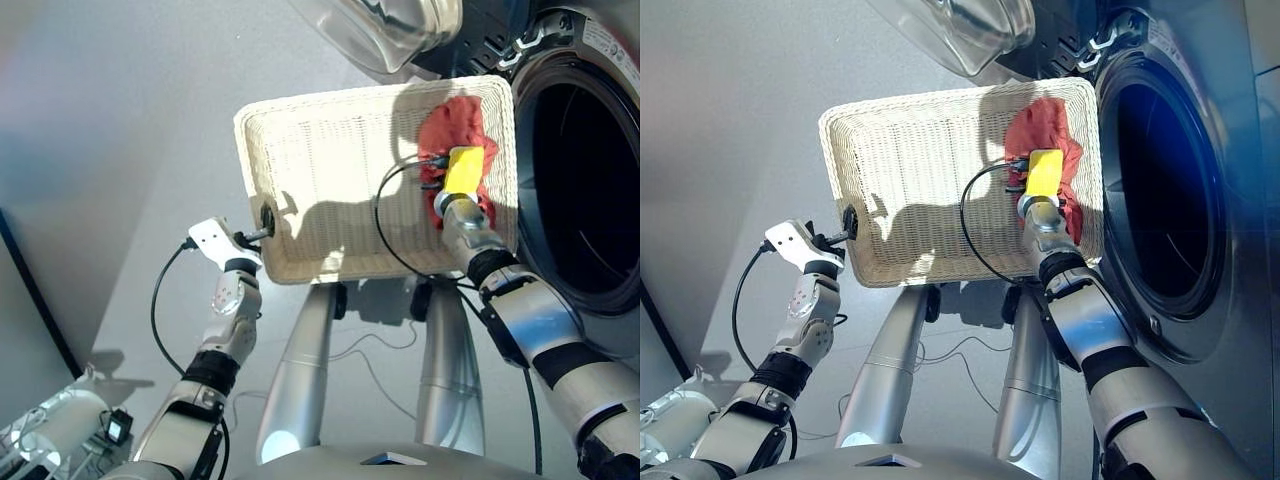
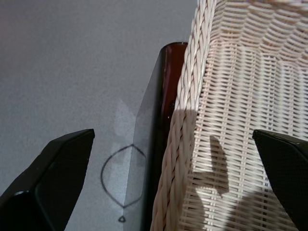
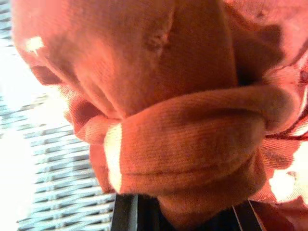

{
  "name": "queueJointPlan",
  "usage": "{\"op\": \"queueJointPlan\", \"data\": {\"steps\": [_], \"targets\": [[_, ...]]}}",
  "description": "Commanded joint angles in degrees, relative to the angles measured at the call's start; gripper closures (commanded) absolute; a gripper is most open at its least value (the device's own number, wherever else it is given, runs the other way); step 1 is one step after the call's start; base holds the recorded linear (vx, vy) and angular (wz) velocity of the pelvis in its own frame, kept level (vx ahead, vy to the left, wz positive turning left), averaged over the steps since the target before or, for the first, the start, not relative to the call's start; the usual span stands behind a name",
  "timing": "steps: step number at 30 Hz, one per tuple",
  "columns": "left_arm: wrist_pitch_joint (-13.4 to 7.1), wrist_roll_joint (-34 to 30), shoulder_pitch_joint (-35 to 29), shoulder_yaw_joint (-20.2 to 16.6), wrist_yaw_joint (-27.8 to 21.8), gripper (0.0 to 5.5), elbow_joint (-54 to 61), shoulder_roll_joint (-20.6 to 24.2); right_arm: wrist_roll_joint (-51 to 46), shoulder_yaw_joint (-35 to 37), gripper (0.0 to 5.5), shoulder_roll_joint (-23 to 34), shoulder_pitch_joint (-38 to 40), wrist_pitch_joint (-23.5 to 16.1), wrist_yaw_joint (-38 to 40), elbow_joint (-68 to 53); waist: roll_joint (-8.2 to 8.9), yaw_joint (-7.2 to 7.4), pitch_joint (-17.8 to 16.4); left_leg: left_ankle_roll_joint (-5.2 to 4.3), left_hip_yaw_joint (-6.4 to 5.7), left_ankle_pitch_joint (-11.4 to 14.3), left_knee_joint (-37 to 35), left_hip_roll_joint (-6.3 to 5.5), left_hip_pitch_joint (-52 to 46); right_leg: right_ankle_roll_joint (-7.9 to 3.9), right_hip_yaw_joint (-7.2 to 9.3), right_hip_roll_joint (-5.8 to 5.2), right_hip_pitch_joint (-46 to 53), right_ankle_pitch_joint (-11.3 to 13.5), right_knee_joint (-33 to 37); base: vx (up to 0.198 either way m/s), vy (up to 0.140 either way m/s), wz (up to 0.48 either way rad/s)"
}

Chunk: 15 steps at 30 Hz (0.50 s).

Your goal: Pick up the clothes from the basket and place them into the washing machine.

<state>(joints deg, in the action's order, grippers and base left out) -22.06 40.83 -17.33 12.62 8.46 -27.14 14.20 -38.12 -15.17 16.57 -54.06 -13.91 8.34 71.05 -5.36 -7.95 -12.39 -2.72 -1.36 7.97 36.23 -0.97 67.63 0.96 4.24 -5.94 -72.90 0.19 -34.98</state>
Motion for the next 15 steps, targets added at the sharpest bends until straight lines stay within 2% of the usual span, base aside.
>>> {"op": "queueJointPlan", "data": {"steps": [1,4,9,13,15], "targets": [[-2.64,-2.08,1.81,-2.88,0.74,0.0,2.18,1.83,-12.41,5.4,5.5,0.68,4.47,-7.76,0.65,-8.27,-2.71,1.26,0.51,4.32,4.27,-0.66,-4.35,-1.56,-2.57,-2.33,-0.29,1.85,5.76,-1.52,4.08,0.0,0.0,0.0],[-3.22,-2.09,2.48,-3.32,0.88,0.0,2.1,1.32,-21.54,12.85,5.5,-0.32,8.08,-13.12,-0.24,-14.94,-3.75,1.9,0.44,4.38,4.51,-0.65,-5.35,-1.75,-4.1,-2.55,-0.77,1.9,7.09,-1.45,5.12,0.0,0.0,0.0],[-3.72,-1.13,4.37,-3.6,0.06,0.0,1.91,1.17,-31.59,21.82,5.5,0.78,7.49,-20.15,-1.65,-22.23,-5.54,2.06,0.56,4.7,5.23,-0.3,-5.37,-2.03,-5.22,-2.82,-1.89,2.13,7.34,-1.58,5.08,0.0,0.0,0.0],[-4.0,-0.98,5.74,-3.34,-0.29,0.0,1.94,1.77,-29.46,27.86,5.5,6.77,3.0,-27.23,4.58,-28.51,-6.78,1.67,1.33,4.96,5.53,0.01,-4.85,-2.26,-4.75,-2.91,-2.71,2.32,6.32,-1.67,4.6,0.0,0.0,0.0],[-4.14,-1.57,6.71,-3.24,-0.45,0.0,1.79,2.53,-25.98,29.5,5.5,11.9,1.06,-28.83,8.64,-29.73,-7.09,1.73,1.83,5.04,5.51,0.13,-4.49,-2.33,-4.36,-2.95,-2.89,2.35,5.74,-1.76,4.07,0.0,0.0,0.0]]}}
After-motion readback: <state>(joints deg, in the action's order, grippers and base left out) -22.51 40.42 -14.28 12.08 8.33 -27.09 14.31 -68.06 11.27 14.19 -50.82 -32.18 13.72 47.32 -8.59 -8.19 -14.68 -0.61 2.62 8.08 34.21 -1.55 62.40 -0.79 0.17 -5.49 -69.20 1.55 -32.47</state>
